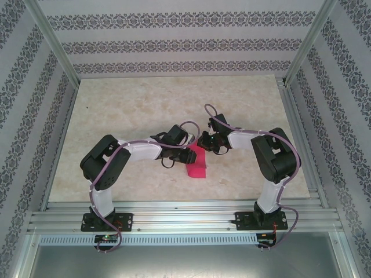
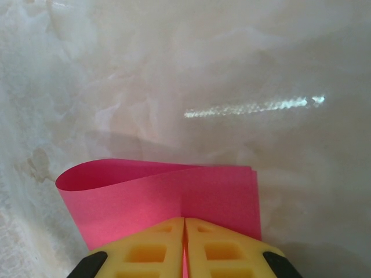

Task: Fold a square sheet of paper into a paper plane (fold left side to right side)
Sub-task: First fold the square sheet of paper in half at the center of the table.

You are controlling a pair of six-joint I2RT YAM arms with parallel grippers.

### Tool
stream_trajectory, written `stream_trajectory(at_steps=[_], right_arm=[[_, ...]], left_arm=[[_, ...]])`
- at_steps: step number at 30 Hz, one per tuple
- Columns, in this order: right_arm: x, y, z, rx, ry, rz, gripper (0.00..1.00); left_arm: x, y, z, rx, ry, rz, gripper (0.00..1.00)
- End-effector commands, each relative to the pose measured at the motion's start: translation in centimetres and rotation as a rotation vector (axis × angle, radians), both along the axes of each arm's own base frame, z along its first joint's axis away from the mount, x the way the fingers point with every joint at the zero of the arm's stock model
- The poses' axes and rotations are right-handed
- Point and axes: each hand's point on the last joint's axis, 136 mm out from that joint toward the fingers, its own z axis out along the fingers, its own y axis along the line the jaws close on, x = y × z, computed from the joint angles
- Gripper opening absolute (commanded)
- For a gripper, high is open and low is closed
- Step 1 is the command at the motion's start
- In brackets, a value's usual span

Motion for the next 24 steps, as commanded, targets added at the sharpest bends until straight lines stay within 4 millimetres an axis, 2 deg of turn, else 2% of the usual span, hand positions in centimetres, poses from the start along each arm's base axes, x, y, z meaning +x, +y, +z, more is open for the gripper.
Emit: stream_trajectory(at_steps=[1,8,17,24], right_arm=[[-1.1,-1.6,-3.0,-0.119,0.06,-0.017,0.1],[-1.2,-1.8,-3.2,-0.13,0.065,-0.021,0.09],[-1.3,-1.8,-3.4,-0.134,0.07,-0.02,0.09],[-1.4,-1.7,-3.5,-0.132,0.073,-0.018,0.09]], left_arm=[[-3.4,1.2,-1.2,0.047,0.062,-0.093,0.39],[-5.2,0.7,-0.1,-0.022,0.056,-0.168,0.39],[-7.5,0.0,0.4,-0.074,0.061,-0.24,0.38],[-8.6,-0.9,0.8,-0.095,0.054,-0.274,0.39]])
